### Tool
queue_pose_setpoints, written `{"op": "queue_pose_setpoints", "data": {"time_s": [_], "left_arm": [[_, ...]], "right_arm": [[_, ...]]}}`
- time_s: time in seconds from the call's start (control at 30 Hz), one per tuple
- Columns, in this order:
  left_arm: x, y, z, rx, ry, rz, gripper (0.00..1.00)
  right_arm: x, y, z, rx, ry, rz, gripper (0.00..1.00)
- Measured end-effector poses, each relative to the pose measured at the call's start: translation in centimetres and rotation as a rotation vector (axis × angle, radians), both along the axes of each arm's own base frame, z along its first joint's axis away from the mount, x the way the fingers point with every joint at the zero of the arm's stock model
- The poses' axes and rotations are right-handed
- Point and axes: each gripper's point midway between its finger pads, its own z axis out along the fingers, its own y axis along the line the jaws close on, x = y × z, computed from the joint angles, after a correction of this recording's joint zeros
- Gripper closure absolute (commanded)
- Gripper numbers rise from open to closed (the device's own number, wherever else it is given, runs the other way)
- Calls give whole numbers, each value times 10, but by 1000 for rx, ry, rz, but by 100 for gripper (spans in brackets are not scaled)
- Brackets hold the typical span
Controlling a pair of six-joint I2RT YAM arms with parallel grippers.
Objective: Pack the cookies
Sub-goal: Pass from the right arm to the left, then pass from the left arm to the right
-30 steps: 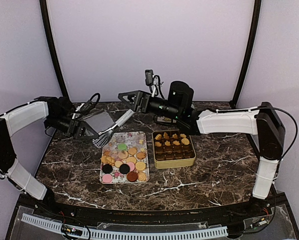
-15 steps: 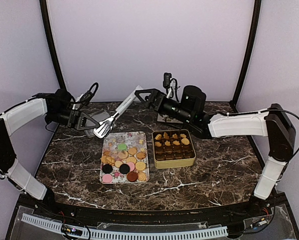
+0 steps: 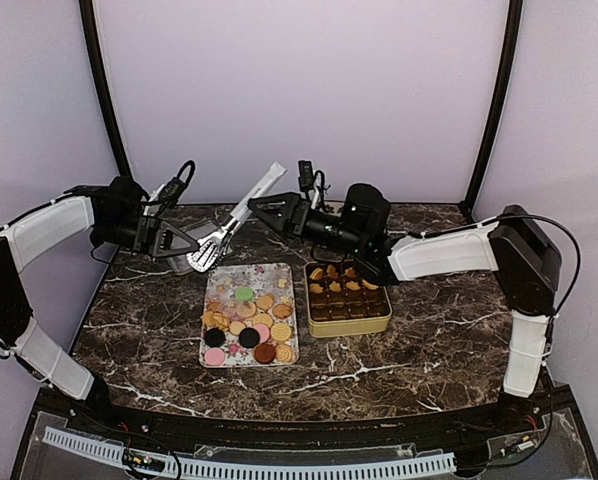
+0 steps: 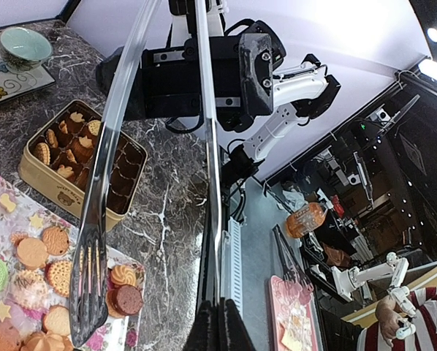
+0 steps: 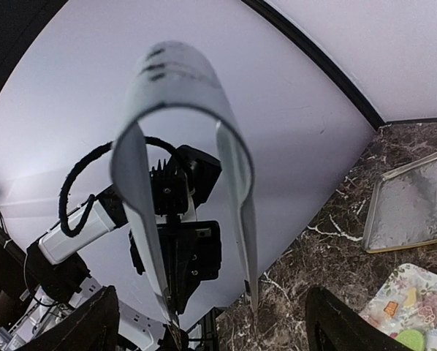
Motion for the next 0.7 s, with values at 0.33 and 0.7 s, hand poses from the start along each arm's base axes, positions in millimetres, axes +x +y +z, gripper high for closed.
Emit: {"op": "queue_pose_setpoints", "data": {"time_s": [0.33, 0.7], "left_arm": [[0, 0, 1, -6, -30, -5, 100], [0, -1, 3, -18, -60, -12, 100]], "right_arm": [[-10, 20, 15, 85, 22, 107, 25], [-12, 22, 16, 104, 36, 135, 28]]}}
